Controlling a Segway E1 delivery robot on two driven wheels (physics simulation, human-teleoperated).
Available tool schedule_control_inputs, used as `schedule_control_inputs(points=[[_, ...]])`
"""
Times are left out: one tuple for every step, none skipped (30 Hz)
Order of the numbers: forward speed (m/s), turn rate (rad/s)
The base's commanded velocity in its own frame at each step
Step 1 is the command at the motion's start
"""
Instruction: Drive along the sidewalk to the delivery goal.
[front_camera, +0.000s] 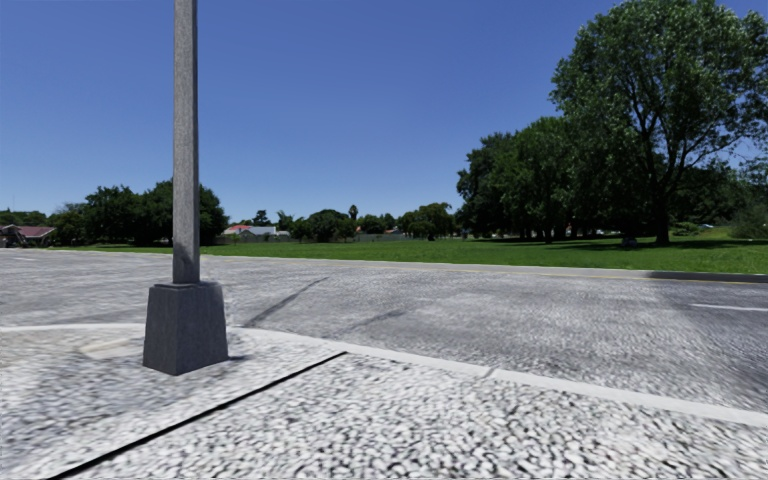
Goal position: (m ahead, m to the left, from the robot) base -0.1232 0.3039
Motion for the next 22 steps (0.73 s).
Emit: schedule_control_inputs(points=[[0.0, 0.0], [0.0, 0.0], [0.0, 0.0], [0.0, 0.0], [0.0, 0.0], [0.0, 0.0], [0.0, 0.0], [0.0, 0.0], [0.0, 0.0], [0.0, 0.0], [0.0, 0.0], [0.0, 0.0], [0.0, 0.0], [0.0, 0.0], [0.0, 0.0], [0.0, 0.0], [0.0, 0.0], [0.0, 0.0], [0.0, 0.0], [0.0, 0.0], [0.0, 0.0], [0.0, 0.0]])
